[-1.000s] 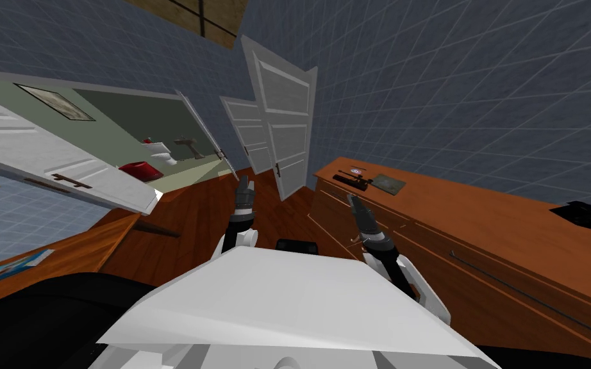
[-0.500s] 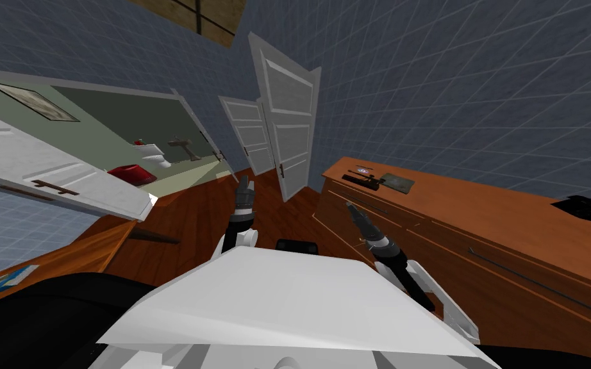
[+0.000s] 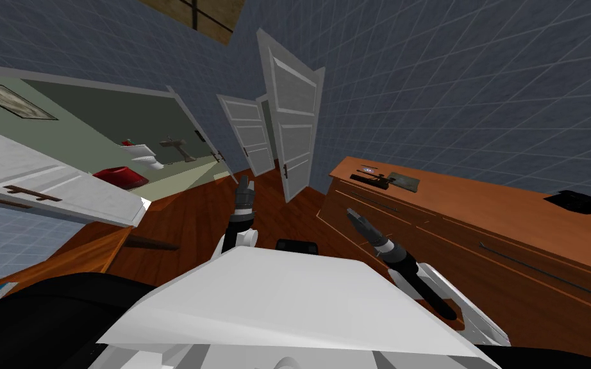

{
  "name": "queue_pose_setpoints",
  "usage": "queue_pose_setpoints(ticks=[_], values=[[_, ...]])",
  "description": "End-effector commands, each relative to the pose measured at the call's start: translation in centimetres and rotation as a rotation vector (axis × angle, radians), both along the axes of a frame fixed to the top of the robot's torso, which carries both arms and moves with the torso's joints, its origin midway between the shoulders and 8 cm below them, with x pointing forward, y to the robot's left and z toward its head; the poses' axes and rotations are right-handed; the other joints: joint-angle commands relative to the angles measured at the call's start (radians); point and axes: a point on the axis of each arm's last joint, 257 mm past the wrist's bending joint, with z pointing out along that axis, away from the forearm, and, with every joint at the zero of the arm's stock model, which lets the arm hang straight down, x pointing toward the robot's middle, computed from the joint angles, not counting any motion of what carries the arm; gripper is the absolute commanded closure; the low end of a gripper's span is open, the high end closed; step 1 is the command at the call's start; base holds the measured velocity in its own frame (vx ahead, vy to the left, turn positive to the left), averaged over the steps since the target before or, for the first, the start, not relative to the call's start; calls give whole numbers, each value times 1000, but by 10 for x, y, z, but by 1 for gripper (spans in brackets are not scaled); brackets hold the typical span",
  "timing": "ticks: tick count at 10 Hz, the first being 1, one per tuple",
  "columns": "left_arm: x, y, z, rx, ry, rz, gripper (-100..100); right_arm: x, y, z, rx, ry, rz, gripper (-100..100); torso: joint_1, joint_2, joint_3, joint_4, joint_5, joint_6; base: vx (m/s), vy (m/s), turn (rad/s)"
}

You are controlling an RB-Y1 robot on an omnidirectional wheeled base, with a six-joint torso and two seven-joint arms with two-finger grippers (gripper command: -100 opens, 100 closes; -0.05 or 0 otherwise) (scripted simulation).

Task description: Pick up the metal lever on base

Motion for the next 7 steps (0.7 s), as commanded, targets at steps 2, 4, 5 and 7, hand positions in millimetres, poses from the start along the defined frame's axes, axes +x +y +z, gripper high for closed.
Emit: queue_pose_setpoints(ticks=[2,4,5,7], values=[[0,0,0,0,0,0,0,-8,-15,-23,-94,58,32,-100,0,0,0,0,0,0,9,189,-57],[0,0,0,0,0,0,0,-14,-30,-42,-166,106,50,-100,-1,0,0,0,-1,0,18,181,-61],[0,0,0,0,0,0,0,-14,-30,-42,-175,108,57,-100,-3,0,0,0,-1,0,13,70,1],[0,0,0,0,0,0,0,-20,-48,-58,-249,157,76,-100,-7,0,0,0,-2,0,19,114,-54]])
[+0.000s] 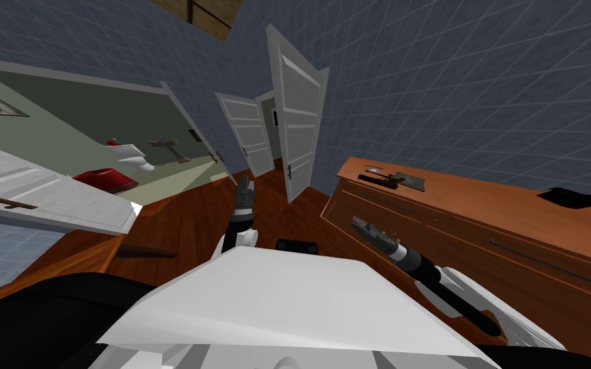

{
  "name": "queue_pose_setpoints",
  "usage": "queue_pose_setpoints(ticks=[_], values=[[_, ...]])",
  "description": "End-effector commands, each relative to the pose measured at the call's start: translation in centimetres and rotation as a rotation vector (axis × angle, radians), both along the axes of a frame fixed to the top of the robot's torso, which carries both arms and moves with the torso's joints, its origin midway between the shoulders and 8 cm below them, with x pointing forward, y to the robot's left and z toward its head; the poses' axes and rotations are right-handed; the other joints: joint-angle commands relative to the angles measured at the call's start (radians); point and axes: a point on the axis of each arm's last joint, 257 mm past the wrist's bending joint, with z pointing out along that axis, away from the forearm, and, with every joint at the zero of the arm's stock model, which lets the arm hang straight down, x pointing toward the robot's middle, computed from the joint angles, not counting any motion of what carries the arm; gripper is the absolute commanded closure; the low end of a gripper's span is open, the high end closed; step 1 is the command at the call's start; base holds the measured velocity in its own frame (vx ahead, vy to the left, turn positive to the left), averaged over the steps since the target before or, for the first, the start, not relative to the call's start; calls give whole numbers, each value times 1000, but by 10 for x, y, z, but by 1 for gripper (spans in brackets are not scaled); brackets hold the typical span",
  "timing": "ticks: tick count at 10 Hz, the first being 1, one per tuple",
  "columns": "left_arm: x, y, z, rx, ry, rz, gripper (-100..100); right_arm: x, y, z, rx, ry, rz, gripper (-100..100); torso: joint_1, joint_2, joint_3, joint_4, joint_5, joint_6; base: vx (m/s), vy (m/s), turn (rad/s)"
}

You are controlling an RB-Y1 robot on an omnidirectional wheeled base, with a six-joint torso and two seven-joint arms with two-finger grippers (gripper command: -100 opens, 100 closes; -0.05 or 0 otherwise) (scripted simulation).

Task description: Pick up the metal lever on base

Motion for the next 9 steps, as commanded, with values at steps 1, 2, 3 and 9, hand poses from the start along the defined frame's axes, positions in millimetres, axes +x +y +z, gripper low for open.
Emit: queue_pose_setpoints(ticks=[1,2,3,9], values=[[0,0,0,0,0,0,0,-7,-15,-14,-61,39,20,-100,0,0,0,0,0,0,31,200,-69],[0,0,0,0,0,0,0,-8,-24,-19,-91,58,25,-100,5,0,0,0,1,0,19,177,-43],[0,0,0,0,0,0,0,-7,-25,-18,-104,62,35,-100,4,0,0,0,1,0,0,65,7],[0,0,0,0,0,0,0,-28,-90,-50,-321,203,76,-100,-3,0,0,0,-1,0,22,97,-35]])
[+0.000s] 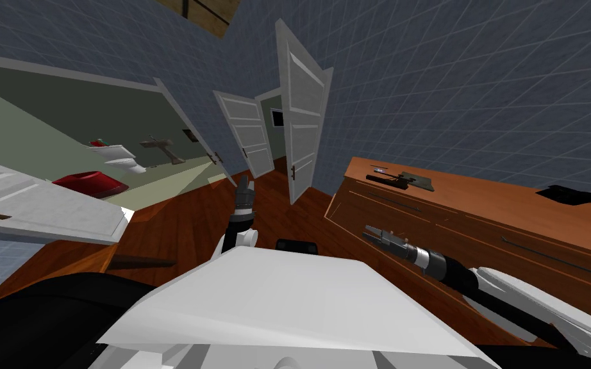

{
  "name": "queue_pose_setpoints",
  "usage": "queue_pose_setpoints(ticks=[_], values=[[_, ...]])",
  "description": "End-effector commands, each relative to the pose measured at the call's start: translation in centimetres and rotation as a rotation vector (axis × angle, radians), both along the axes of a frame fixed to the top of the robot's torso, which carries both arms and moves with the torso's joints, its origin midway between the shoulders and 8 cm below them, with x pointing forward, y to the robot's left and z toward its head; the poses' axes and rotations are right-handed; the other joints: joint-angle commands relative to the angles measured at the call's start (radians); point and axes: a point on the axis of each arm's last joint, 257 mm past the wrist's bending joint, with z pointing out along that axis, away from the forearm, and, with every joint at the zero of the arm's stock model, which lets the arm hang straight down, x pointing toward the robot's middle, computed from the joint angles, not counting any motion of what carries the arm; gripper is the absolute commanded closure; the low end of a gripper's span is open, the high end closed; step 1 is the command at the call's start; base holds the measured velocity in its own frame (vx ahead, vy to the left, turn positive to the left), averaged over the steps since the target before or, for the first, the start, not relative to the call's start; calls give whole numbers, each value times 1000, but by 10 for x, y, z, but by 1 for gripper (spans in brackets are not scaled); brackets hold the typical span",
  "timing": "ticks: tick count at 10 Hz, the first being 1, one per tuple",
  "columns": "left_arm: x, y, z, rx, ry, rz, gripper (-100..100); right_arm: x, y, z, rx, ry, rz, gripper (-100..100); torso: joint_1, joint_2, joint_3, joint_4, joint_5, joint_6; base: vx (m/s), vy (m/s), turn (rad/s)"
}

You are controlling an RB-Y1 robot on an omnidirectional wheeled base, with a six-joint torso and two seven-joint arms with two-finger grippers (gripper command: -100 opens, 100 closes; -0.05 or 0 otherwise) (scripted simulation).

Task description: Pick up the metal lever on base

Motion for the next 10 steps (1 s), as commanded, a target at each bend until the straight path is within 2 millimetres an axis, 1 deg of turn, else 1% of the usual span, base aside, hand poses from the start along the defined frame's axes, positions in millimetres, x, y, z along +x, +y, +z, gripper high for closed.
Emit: queue_pose_setpoints(ticks=[1,2,3,5,6,8,9,10], values=[[0,0,0,0,0,0,0,-3,-14,-1,-48,25,18,-100,0,0,0,0,0,0,39,87,-32],[0,0,0,0,0,0,0,-2,-15,0,-59,29,27,-100,0,-1,0,0,0,0,18,38,4],[0,0,0,0,0,0,0,-9,-37,-8,-115,66,24,-100,-3,0,0,0,0,0,36,70,-25],[0,0,0,0,0,0,0,-7,-40,-4,-143,74,48,-100,-1,-1,0,0,0,0,23,52,-16],[0,0,0,0,0,0,0,-12,-62,-9,-201,110,45,-100,-3,0,0,0,0,0,48,52,-21],[0,0,0,0,0,0,0,-10,-65,-5,-228,117,68,-100,-2,-2,-1,0,0,0,37,40,-9],[0,0,0,0,0,0,0,-14,-87,-7,-285,149,67,-100,-4,-1,0,0,-1,0,46,36,-12],[0,0,0,0,0,0,0,-12,-90,-4,-308,155,83,-100,-3,-1,-1,0,-1,0,51,41,-18]])
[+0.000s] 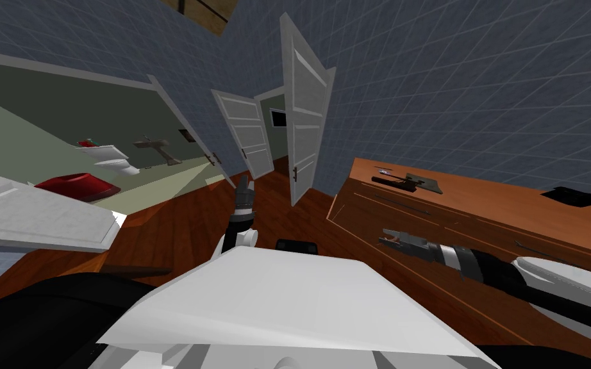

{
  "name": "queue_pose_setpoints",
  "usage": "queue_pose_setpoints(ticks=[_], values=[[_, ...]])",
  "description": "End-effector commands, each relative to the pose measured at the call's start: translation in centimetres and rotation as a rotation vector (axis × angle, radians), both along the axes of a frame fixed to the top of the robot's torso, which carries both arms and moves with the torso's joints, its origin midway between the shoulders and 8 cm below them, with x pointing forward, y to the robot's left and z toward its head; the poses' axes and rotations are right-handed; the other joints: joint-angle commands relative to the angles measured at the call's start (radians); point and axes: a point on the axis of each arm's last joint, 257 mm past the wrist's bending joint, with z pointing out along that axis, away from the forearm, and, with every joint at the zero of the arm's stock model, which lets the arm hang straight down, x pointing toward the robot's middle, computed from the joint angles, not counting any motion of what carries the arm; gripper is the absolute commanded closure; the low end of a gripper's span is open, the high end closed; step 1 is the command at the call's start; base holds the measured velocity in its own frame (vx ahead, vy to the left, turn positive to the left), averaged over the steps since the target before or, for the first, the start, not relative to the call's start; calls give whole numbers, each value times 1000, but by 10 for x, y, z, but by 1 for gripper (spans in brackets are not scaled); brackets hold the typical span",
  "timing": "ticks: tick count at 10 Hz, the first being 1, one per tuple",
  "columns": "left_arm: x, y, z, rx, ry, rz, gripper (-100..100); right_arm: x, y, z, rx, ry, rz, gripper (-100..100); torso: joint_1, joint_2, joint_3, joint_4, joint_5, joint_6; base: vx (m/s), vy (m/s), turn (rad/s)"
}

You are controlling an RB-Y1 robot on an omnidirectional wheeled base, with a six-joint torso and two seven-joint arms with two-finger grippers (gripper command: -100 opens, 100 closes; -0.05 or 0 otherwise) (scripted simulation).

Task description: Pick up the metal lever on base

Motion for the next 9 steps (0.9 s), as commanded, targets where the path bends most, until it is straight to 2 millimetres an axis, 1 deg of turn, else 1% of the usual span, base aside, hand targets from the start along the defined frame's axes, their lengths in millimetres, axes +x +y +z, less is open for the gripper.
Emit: queue_pose_setpoints(ticks=[1,2,3,4,6,7,8,9], values=[[0,0,0,0,0,0,0,-4,-24,1,-68,31,4,-100,0,0,0,0,0,0,85,39,-10],[0,0,0,0,0,0,0,-1,-29,4,-93,39,16,-100,0,-2,-1,0,0,0,75,33,-3],[0,0,0,0,0,0,0,2,-31,7,-108,44,31,-100,0,-2,-1,0,0,0,29,15,1],[0,0,0,0,0,0,0,1,-45,10,-158,64,42,-100,-1,0,0,0,0,0,61,12,-3],[0,0,0,0,0,0,0,4,-68,18,-234,88,53,-100,-2,-1,-1,0,-1,0,73,1,2],[0,0,0,0,0,0,0,7,-78,23,-265,96,55,-100,-3,-2,-1,0,-1,0,87,-18,2],[0,0,0,0,0,0,0,9,-78,25,-277,98,67,-100,-4,-2,-1,-1,-1,0,39,-5,2],[0,0,0,0,0,0,0,11,-99,32,-336,114,61,-100,-3,0,0,0,-1,0,65,1,13]])
